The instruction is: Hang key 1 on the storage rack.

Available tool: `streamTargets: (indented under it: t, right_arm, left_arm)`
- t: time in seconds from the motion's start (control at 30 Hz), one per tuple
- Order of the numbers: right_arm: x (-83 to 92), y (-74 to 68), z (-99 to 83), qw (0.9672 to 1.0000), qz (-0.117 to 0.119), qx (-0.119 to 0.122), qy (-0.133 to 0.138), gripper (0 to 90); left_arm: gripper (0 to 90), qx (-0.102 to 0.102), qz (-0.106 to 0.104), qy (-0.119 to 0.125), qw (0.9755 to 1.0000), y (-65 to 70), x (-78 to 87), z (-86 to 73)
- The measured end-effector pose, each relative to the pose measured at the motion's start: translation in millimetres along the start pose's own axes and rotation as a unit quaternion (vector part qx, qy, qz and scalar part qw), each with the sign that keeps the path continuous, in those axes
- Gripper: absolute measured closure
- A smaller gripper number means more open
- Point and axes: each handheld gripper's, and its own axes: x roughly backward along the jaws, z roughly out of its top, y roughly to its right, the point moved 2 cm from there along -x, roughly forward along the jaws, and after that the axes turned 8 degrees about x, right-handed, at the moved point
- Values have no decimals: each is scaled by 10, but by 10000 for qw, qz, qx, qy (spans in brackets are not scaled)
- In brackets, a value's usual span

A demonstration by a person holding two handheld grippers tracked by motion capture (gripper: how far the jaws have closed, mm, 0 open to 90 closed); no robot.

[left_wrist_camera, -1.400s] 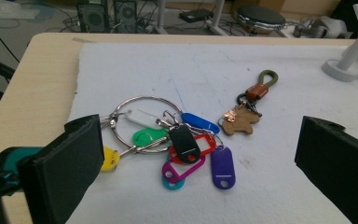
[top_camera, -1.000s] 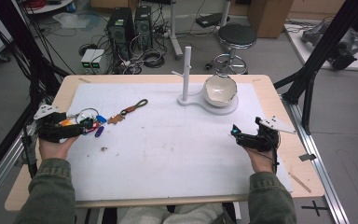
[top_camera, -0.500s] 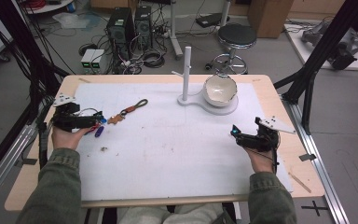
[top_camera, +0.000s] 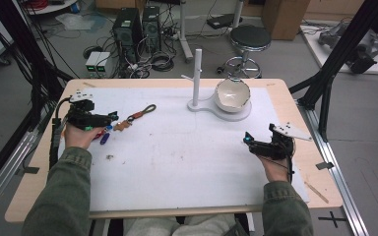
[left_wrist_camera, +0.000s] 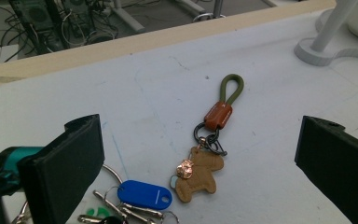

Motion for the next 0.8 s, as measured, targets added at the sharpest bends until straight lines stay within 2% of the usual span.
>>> streamTargets:
  t: [0.27, 0.57, 0.6, 0.8]
  right_arm:
    - [7, 1, -6, 10000, 5, -24, 0, 6]
    - [4, 1, -11, 10000, -8, -9, -7, 6]
    - [3, 0, -11, 10000, -2, -15, -10, 6]
    - [5, -2, -15, 10000, 2, 23, -14, 6]
  left_arm:
    - [30, -55, -30, -41, 10000, 35, -159, 46]
    - [29, -81, -79, -398, 9991, 4, -362, -21]
    - [30, -226, -37, -460, 9987, 39, -404, -3]
    - [29, -348, -78, -625, 9974, 70, -542, 76]
